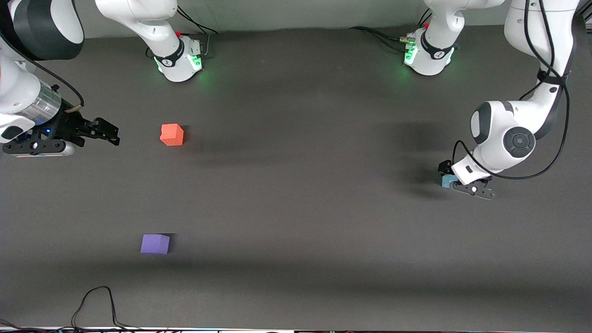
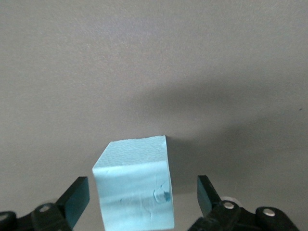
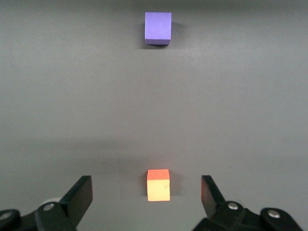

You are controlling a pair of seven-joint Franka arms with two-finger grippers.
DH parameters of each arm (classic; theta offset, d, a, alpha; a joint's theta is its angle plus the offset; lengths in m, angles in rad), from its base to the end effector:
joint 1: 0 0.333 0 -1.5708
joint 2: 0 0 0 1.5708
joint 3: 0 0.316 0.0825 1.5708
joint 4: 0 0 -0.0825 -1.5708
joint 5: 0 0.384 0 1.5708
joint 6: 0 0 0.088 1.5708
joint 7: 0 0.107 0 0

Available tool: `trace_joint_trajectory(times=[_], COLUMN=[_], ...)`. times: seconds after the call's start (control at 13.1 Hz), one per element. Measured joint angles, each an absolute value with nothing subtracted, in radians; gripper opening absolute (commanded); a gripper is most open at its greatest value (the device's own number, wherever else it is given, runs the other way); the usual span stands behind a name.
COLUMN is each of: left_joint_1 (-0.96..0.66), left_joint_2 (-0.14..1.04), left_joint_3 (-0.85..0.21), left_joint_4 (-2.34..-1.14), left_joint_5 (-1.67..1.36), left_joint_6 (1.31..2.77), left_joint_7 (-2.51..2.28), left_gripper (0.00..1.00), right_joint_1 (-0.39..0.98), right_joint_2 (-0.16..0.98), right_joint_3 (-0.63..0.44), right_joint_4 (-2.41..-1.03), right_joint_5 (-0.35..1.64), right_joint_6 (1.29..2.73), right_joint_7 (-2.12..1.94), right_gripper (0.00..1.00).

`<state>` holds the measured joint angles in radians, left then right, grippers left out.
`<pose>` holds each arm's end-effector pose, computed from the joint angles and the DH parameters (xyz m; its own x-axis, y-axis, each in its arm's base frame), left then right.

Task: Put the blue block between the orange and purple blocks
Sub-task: 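Close the left gripper on the light-blue cube and lift it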

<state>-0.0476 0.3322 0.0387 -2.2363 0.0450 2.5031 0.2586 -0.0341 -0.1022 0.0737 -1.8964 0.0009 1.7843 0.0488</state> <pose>0.5394 -0.0048 0.2145 0.9511 -0.3000 -0.0733 -0.3021 -0.9531 -0.0189 0.5291 0.0224 0.5431 0.9999 -0.0099 -0.0098 -0.0098 -0.9999 0.0071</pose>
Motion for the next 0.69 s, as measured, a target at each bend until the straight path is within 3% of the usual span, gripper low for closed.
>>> trace_joint_trajectory(times=[0.15,0.38,0.46,0.69], left_joint_1=[-0.046,-0.045,-0.044,-0.042], left_joint_2=[0.354,0.366,0.366,0.365], left_joint_3=[0.04,0.044,0.045,0.046], left_joint_4=[-2.245,-2.249,-2.251,-2.251], left_joint_5=[0.046,0.047,0.047,0.047], left_joint_6=[2.529,2.531,2.531,2.531], left_joint_7=[0.26,0.261,0.261,0.261], left_gripper=[0.97,0.55,0.46,0.44], right_joint_1=[-0.034,-0.034,-0.034,-0.034], right_joint_2=[-0.102,-0.102,-0.102,-0.102], right_joint_3=[0.074,0.074,0.074,0.074], right_joint_4=[-1.897,-1.897,-1.897,-1.897], right_joint_5=[0.001,0.001,0.001,0.001], right_joint_6=[1.784,1.784,1.784,1.784], right_joint_7=[0.049,0.049,0.049,0.049], right_gripper=[1.0,1.0,1.0,1.0])
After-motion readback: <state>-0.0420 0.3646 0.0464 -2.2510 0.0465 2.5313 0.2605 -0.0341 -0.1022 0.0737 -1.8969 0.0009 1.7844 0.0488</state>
